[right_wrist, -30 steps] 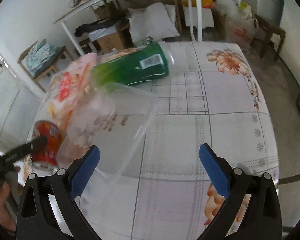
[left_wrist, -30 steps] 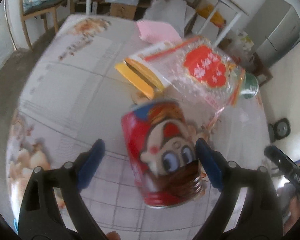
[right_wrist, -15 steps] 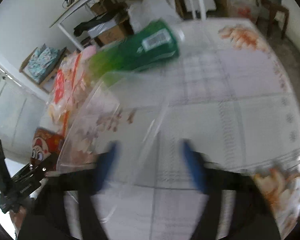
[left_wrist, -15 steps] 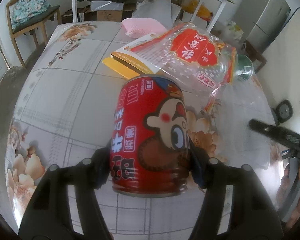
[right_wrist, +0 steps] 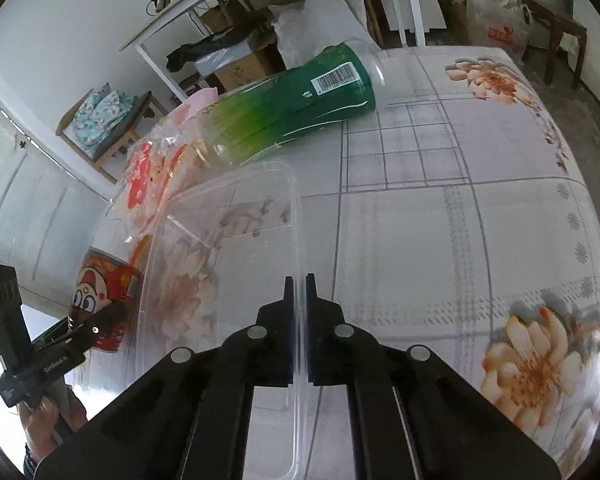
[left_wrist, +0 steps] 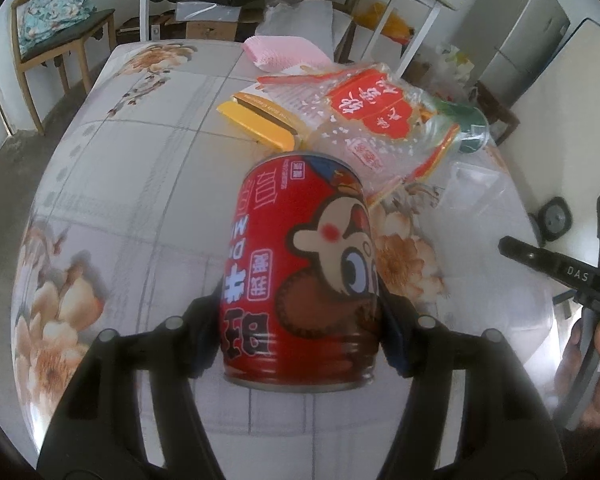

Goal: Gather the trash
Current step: 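Carry the can and the clear container over the blue wastebasket with both tools, then open both tools to drop the can and container into the basket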

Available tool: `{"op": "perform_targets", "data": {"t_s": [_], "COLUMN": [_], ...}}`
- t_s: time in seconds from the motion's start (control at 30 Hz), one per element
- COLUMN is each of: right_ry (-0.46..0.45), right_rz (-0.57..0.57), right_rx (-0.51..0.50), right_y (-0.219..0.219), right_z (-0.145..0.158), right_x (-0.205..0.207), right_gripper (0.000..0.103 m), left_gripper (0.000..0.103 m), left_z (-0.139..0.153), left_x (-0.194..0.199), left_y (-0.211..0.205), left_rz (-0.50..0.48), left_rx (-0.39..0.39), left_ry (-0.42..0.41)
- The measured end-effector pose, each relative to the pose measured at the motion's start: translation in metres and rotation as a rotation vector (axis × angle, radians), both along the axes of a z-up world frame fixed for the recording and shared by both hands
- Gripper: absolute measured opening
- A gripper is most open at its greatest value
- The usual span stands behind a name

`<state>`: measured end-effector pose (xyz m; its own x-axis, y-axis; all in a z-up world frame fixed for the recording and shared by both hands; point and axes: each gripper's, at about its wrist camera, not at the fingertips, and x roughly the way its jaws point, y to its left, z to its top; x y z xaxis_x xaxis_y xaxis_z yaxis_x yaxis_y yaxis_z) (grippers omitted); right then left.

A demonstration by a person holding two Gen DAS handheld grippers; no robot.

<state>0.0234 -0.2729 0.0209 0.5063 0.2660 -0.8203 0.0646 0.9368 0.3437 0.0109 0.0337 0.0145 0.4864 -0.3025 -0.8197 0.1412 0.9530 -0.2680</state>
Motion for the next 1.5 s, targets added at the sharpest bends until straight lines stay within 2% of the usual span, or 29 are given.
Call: {"op": "perform_targets", "data": {"t_s": [0.17, 0.3, 0.5, 0.6, 0.77, 0.87, 0.97, 1.1, 1.17, 1.3, 1.43, 1.5], "right_ry": [-0.036, -0.069, -0.11, -0.125, -0.156, -0.168, -0.156, -0.116, -0.096, -0.063, -0.046, -0.04], "right_rz": [-0.019, 0.01, 0.132, 0.228, 0.396, 0.507, 0.61, 0.74, 0.795, 0.891, 0.96, 0.985], "right_rx": [0.006, 0.011, 0.005, 0.001, 0.007, 0.023, 0.046, 0.049, 0.04, 0.009, -0.015, -0.025], "right_y": [-0.001, 0.012, 0.071, 0.119, 0.206, 0.262, 0.313, 0.371, 0.395, 0.438, 0.467, 0.476], "right_z": [0.014, 0.023, 0.046, 0.056, 0.066, 0.067, 0.059, 0.042, 0.034, 0.02, 0.013, 0.011], "right_x": [-0.029, -0.055, -0.083, -0.091, -0.115, -0.139, -0.162, -0.193, -0.211, -0.243, -0.267, -0.275], "right_gripper": [0.004, 0.004, 0.004, 0.004, 0.004, 0.004, 0.004, 0.004, 0.004, 0.004, 0.004, 0.004], "left_gripper": [0.062, 0.062, 0.062, 0.062, 0.062, 0.062, 0.062, 0.062, 0.062, 0.062, 0.062, 0.066], "left_z": [0.013, 0.031, 0.05, 0.041, -0.004, -0.049, -0.103, -0.175, -0.207, -0.243, -0.256, -0.258], "left_x": [-0.028, -0.062, -0.138, -0.188, -0.268, -0.319, -0.365, -0.408, -0.424, -0.437, -0.451, -0.458], "left_y": [0.02, 0.047, 0.116, 0.163, 0.244, 0.29, 0.329, 0.358, 0.371, 0.386, 0.398, 0.405], "left_rz": [-0.007, 0.0, 0.078, 0.165, 0.334, 0.454, 0.554, 0.629, 0.664, 0.707, 0.756, 0.777], "left_rx": [-0.034, -0.051, -0.042, 0.029, 0.132, 0.191, 0.207, 0.208, 0.176, 0.149, 0.135, 0.122], "left_ry": [-0.015, -0.058, -0.104, -0.097, -0.007, 0.084, 0.204, 0.357, 0.424, 0.501, 0.542, 0.535]}}
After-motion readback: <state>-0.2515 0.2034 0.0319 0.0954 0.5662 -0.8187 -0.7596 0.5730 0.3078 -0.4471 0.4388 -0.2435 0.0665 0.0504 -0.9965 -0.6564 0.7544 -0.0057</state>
